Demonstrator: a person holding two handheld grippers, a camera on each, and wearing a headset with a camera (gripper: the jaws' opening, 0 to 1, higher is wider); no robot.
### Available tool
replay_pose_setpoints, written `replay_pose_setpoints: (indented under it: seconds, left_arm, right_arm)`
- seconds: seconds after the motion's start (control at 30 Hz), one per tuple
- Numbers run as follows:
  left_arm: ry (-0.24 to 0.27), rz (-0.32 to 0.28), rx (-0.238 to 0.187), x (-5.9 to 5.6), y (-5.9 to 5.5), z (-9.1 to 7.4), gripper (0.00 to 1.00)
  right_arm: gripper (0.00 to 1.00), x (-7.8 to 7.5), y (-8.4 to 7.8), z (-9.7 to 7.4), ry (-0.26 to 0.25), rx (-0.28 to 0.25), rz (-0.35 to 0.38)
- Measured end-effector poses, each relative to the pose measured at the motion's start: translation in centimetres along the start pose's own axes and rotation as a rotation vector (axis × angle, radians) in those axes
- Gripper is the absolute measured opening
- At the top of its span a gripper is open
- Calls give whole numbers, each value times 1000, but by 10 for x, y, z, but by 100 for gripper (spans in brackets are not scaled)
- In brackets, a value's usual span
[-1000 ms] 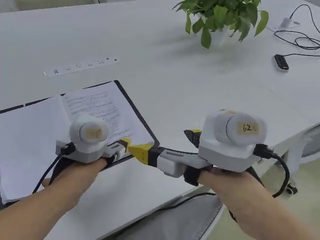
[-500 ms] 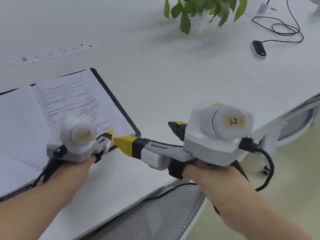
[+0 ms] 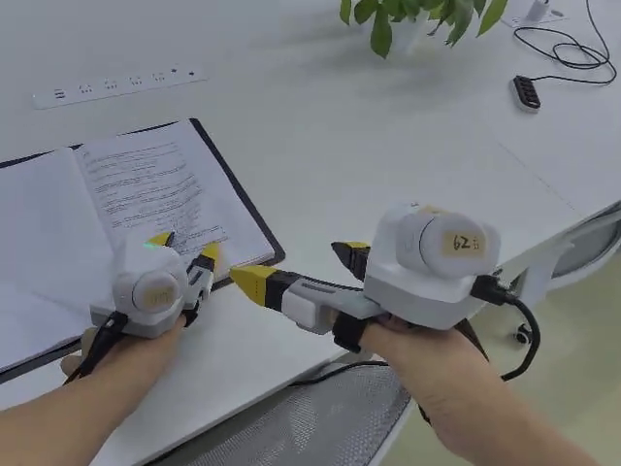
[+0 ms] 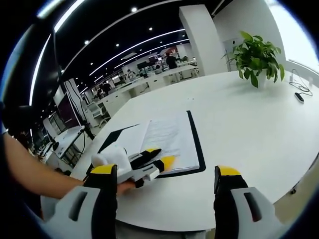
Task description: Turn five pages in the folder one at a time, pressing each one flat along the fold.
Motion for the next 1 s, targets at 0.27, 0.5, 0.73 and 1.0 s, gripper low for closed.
replay_pose_setpoints:
  seconds: [0.27, 0.5, 0.73, 1.0]
  left_arm:
    - [41, -38, -3, 11, -2, -2, 10]
    - [62, -105, 2, 15, -1, -5, 2]
    - [67, -133, -1, 13, -2, -7, 2]
    - [69, -134, -3, 14, -3, -6, 2]
  right_arm:
    - [78, -1, 6, 18, 18, 14, -1]
    - [75, 1, 2, 33, 33, 43, 6]
    - [66, 7, -3, 60, 72, 63, 19]
    - [50, -13, 1, 115, 89, 64, 4]
Point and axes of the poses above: the centre of the closed fingertips' face, and the gripper's own axes: z roughly forward along the fingers, x roughly to its left, y roughly out of its top, the point moved 2 cm from there along -z, roughly backward along the fingers, and after that the axes turned 4 degrees about -y, right-handed, at the moved point
